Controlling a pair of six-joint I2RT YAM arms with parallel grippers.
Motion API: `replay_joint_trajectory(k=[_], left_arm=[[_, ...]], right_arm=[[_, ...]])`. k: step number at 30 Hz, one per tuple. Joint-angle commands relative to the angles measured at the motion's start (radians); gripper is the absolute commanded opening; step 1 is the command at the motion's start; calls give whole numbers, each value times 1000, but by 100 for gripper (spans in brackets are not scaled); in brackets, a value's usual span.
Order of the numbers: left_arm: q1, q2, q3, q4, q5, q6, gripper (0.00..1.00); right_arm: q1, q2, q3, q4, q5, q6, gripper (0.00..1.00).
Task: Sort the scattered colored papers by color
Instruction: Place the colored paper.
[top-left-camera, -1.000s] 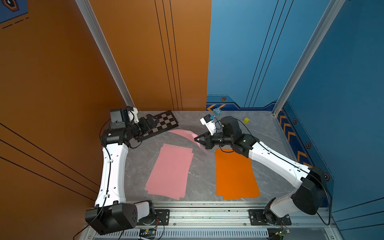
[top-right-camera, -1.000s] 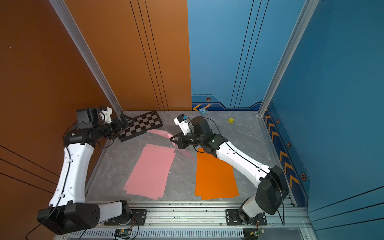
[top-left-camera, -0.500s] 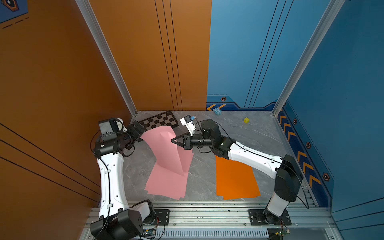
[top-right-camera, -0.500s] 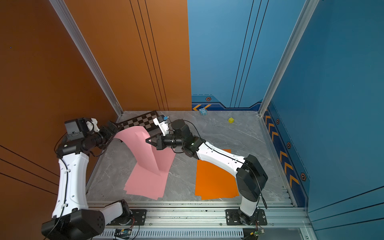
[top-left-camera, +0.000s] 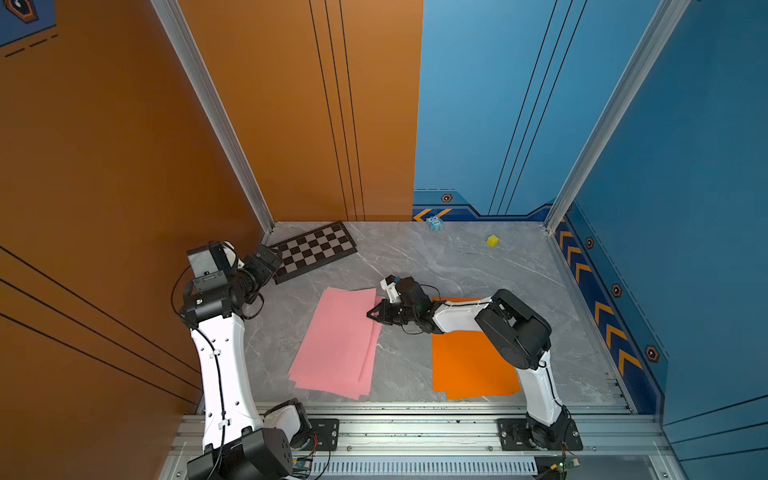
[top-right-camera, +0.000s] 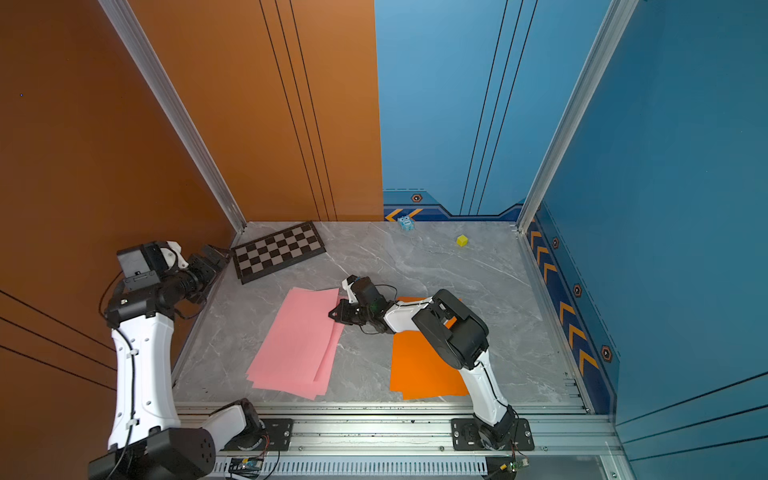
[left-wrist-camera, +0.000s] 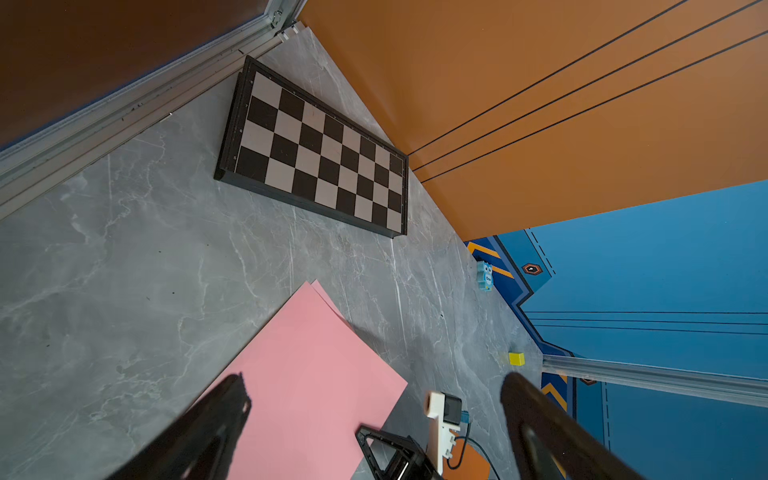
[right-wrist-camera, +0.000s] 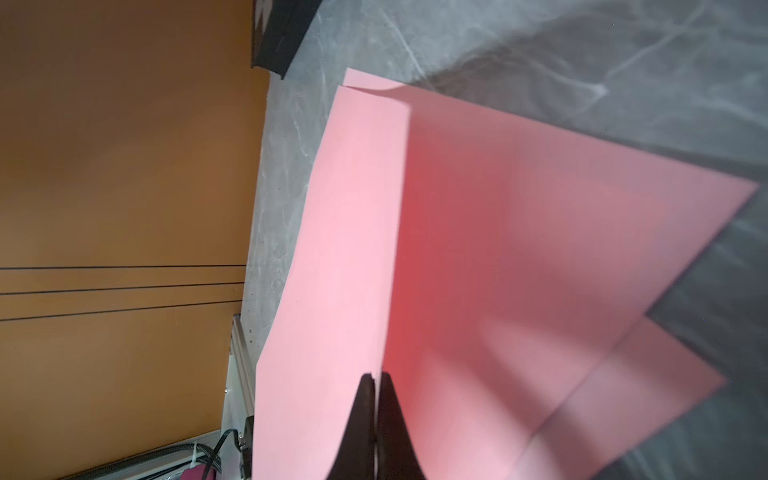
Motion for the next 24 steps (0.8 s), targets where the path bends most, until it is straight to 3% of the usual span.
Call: replay_joint_trajectory(k=[1,5,12,14,20,24], left_arm=[[-1,5,-8,10,-7,-5,98],[-11,9,-17,16,-11,-7,98],[-63,40,-23,32,-38,-5,98],[-99,56,-21,37,-66,4,98],[-234,122,-28,45,-219,70,98],[-304,176,-80,95,-347,109,98]], right_arm=[[0,-16,1,33,35,13,0],[-1,-32,-6,-7,38,-5,0],[-8,-112,-22,-121,62,-55,69],[-25,-154,-23,-188,75,-106,78],[-145,-296,-38,-338,94,-236,100],[-270,-444,-61,-514,232,-379,100]])
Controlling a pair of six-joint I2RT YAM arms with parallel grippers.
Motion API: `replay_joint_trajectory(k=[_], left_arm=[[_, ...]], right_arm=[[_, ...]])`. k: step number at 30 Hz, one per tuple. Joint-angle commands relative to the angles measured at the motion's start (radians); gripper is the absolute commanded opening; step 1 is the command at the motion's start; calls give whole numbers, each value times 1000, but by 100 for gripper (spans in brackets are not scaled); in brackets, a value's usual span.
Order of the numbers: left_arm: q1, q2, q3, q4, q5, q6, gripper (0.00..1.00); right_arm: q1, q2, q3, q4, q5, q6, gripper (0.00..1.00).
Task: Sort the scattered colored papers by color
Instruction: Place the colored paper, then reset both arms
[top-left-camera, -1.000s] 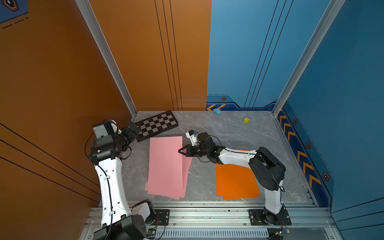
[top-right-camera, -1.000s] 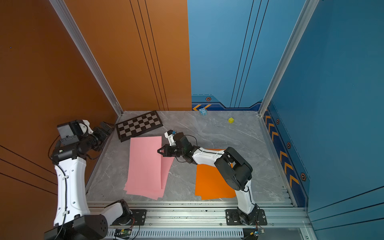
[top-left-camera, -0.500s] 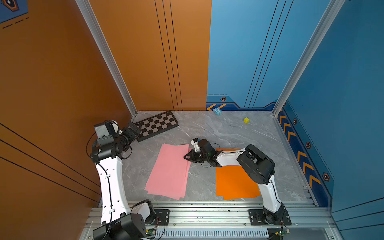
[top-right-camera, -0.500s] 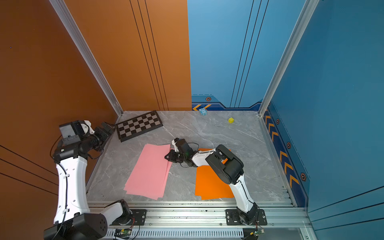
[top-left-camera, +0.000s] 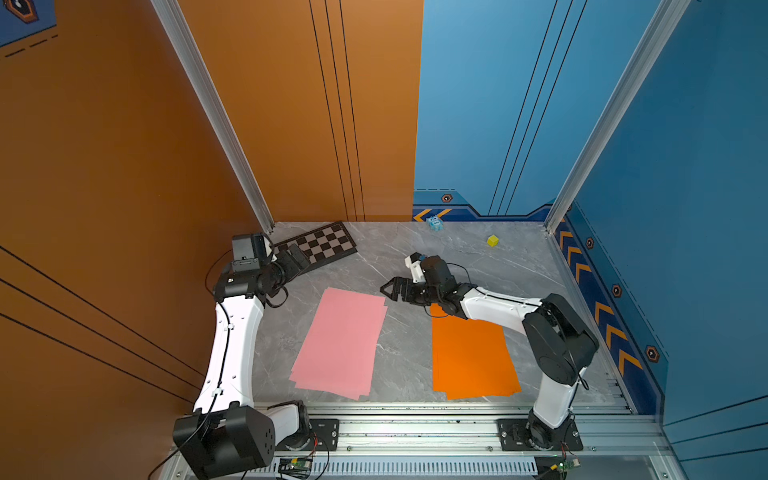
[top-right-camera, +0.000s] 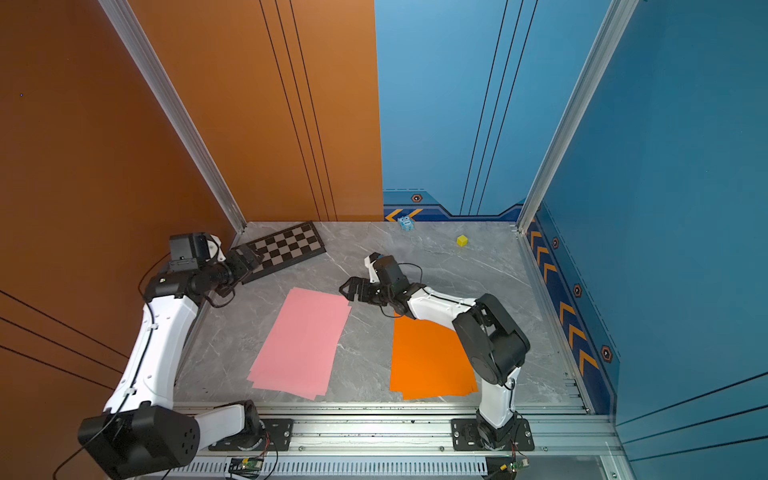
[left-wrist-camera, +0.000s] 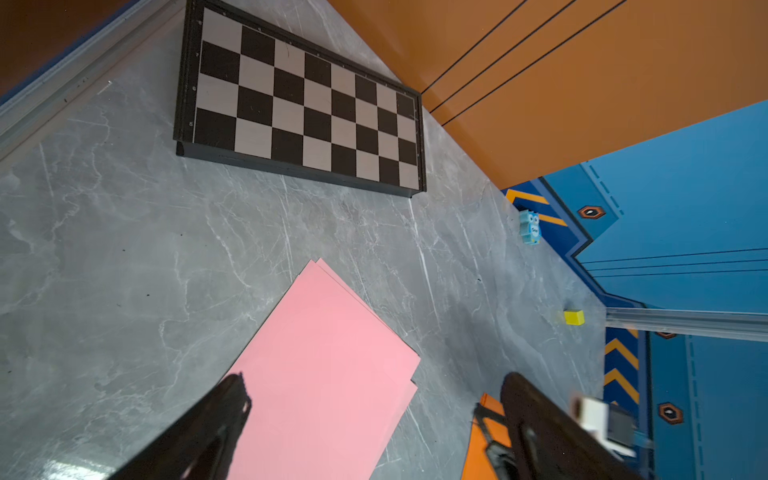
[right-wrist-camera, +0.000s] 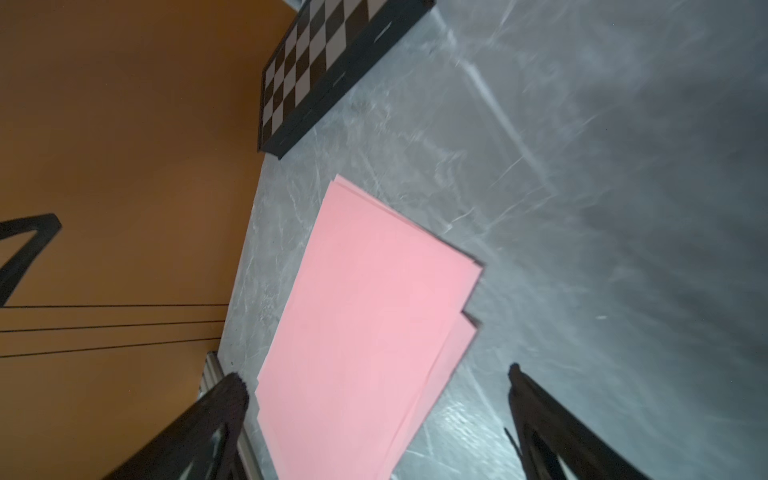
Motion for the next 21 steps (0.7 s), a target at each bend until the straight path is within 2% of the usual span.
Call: replay_joint_trajectory(k=[1,5,9,10,13,16,18,21], left_arm=[[-25,45,-51,64,-129,53,98],[-17,43,-179,328,-155,131,98],[-22,-1,-451,732,-281,266,98],[-23,1,-490,782,-304,312,98],[4,66,-534,835,-347,346,98],[7,150,-586,957,-363,419,98],[13,201,-595,986,-346,450,98],[20,216,-657,1095,-267,466,98]], right_arm=[[-108,-133,-37,-210,179,-179,100],[-267,-273,-118,-250,355,-291,100],[-385,-356,-216,-231,596,-400,100],[-415,-364,-262,-193,654,-423,100],[-493,-348,-427,6,792,-516,100],[-573,-326,-535,141,801,-511,100],[-639,-337,-562,178,691,-472,100],[-676,-371,-667,405,604,-483,100]])
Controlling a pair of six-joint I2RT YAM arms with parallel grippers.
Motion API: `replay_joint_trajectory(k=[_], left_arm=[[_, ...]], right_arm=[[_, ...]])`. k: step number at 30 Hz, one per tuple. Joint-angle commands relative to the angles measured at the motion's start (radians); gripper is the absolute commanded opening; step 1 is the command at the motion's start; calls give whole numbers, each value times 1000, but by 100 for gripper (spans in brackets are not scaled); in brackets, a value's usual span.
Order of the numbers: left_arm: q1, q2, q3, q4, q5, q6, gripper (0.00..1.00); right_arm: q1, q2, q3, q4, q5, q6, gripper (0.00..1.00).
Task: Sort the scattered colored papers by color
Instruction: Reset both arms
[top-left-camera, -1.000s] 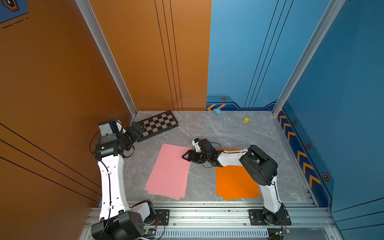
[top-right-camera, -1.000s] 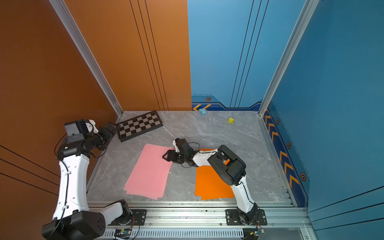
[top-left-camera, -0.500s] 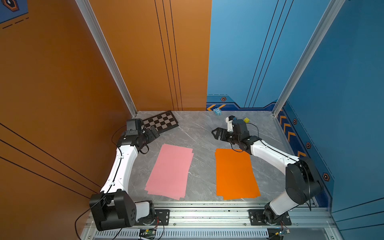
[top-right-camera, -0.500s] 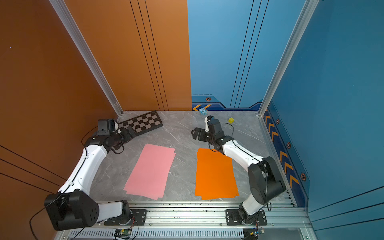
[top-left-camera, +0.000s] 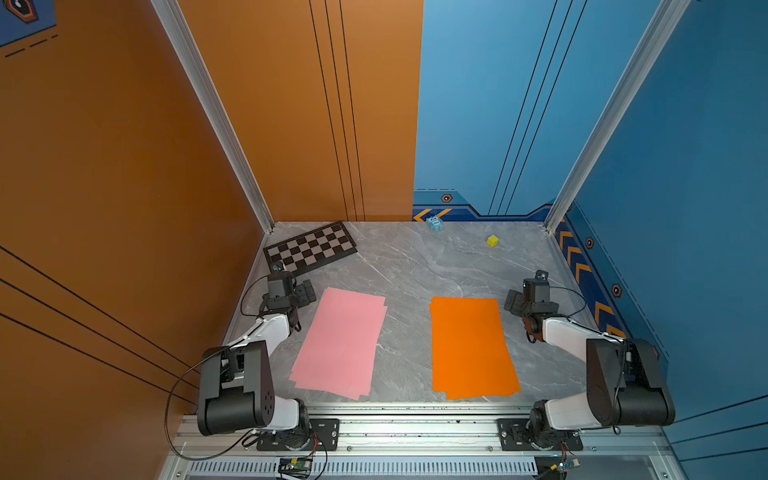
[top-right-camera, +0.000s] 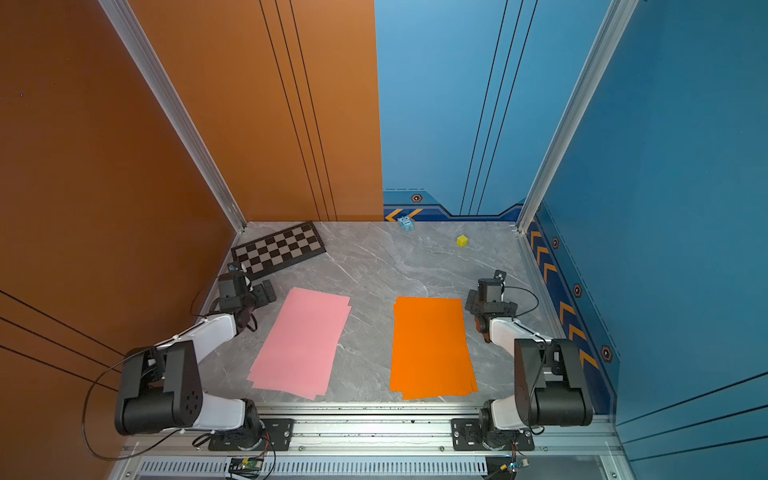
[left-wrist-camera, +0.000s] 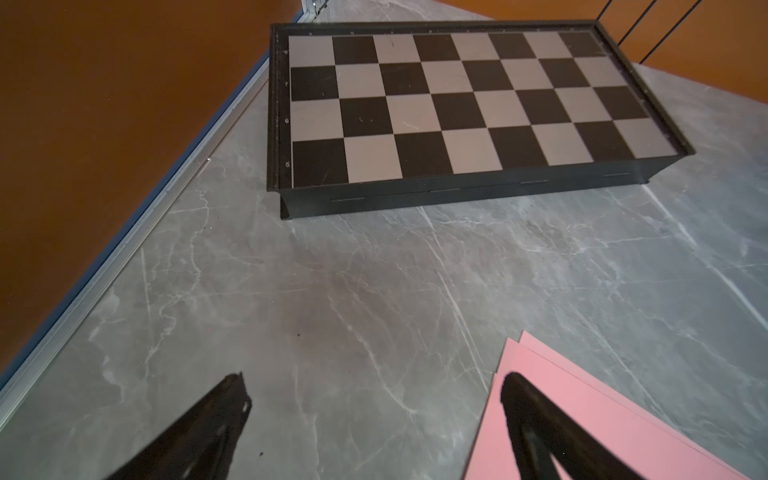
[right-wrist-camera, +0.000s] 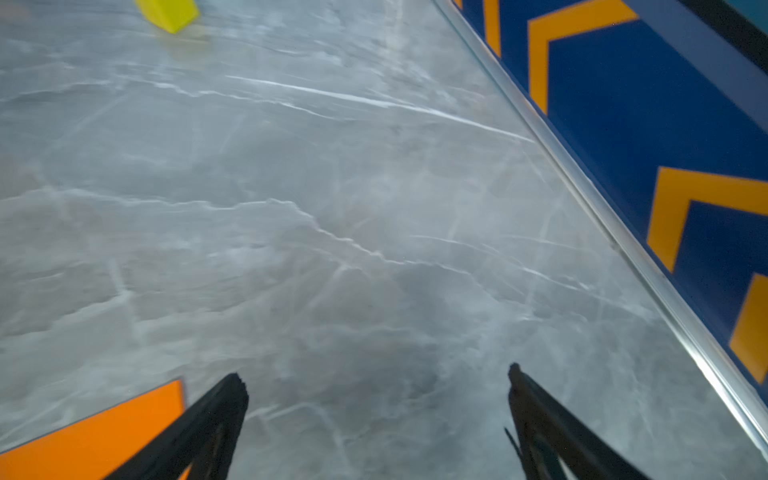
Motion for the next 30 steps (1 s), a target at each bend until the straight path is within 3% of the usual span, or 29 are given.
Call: replay_joint_trajectory(k=[1,6,9,12,17,20,23,26,30], left_arm=[[6,-15,-58,156,41,70,98],[-20,-80,-162,288,76,64,98],[-34,-81,-196,355,191,15,98],[-80,-63,-187,387,52,68,98],[-77,-11,-185,439,63,51,98],[-127,8,-269,612,109,130,98],[-175,127,-364,933,-16,151,98],[-198,117,-331,859,-126,145,98],[-228,116,-325,847,-198,157,98]], right_arm=[[-22,-54,-66,280,-71,-24,100],[-42,-77,-187,508,-112,-13,100],[-45,-30,-247,691,-176,-25,100],[-24,-13,-265,750,-202,-61,100],[-9,132,-288,949,-240,-81,100],[-3,89,-265,831,-227,-92,100],[27,95,-214,749,-192,-117,100],[106,107,-159,663,-69,-176,100],[106,103,-158,656,-75,-181,100]])
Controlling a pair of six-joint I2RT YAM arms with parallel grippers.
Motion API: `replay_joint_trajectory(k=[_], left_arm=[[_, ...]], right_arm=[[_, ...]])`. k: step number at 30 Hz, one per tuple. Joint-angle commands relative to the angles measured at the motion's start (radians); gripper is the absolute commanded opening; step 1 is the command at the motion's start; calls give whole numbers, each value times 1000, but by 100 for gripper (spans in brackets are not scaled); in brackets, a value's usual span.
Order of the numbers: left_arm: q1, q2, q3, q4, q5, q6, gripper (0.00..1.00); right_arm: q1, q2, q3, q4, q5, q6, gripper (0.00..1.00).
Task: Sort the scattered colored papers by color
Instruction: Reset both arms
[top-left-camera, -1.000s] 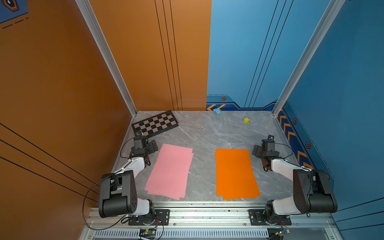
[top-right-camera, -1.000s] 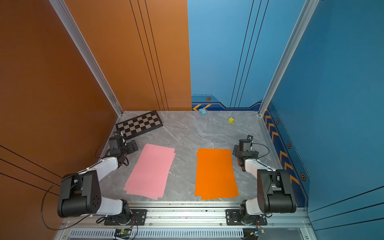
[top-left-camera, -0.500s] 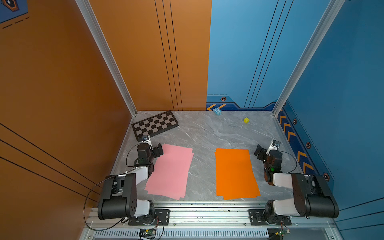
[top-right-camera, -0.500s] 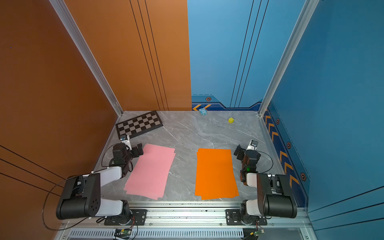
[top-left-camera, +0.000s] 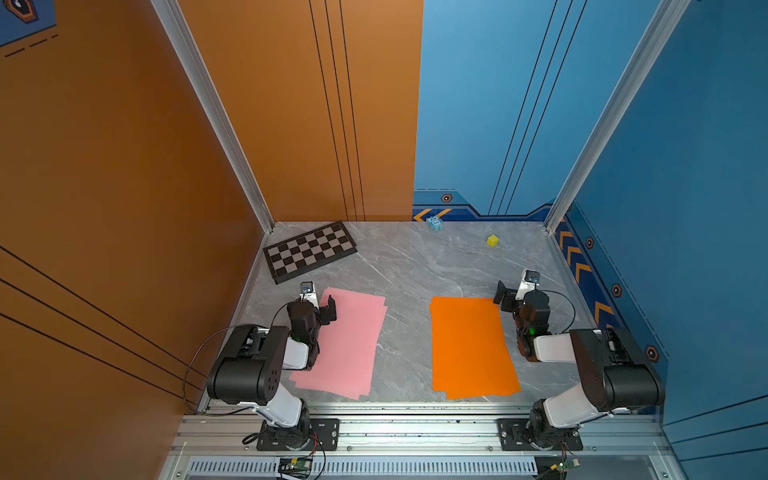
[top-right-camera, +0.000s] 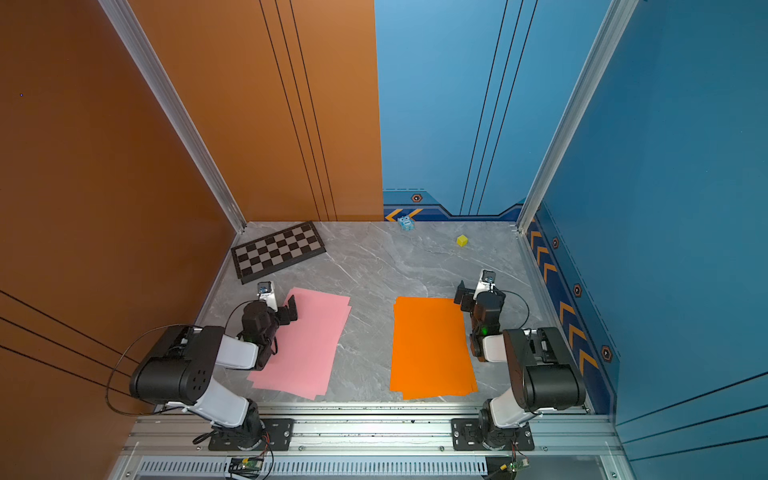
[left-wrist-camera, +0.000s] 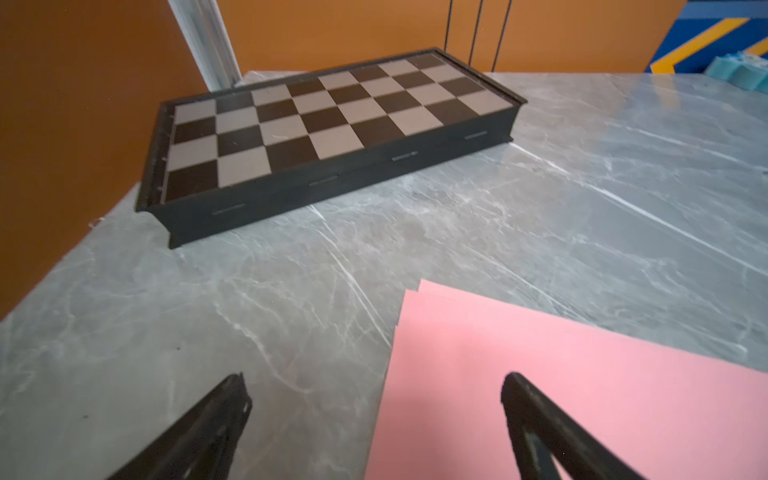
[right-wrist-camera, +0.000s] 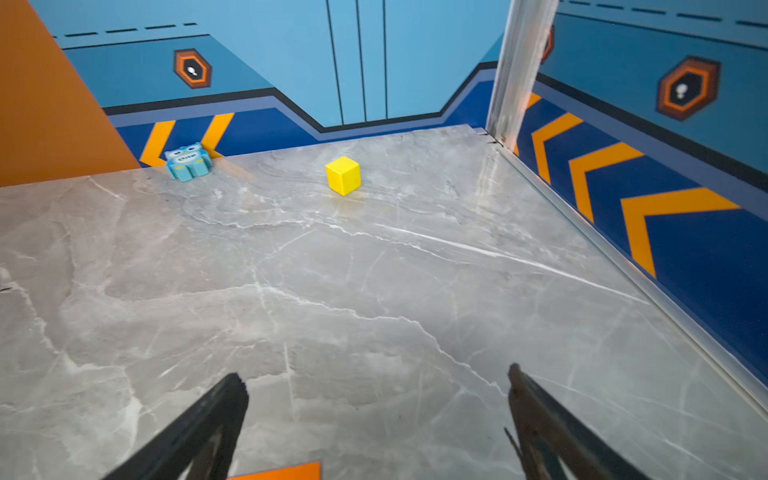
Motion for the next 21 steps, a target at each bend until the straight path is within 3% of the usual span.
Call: replay_joint_trajectory(k=[1,21], left_arm=[[-21,-4,19,69,-100,38,98],[-26,-3,20,70,-86,48,98]], right_arm=[[-2,-1,10,-60,57,-39,100],[0,0,10,-56,59,-41,100]])
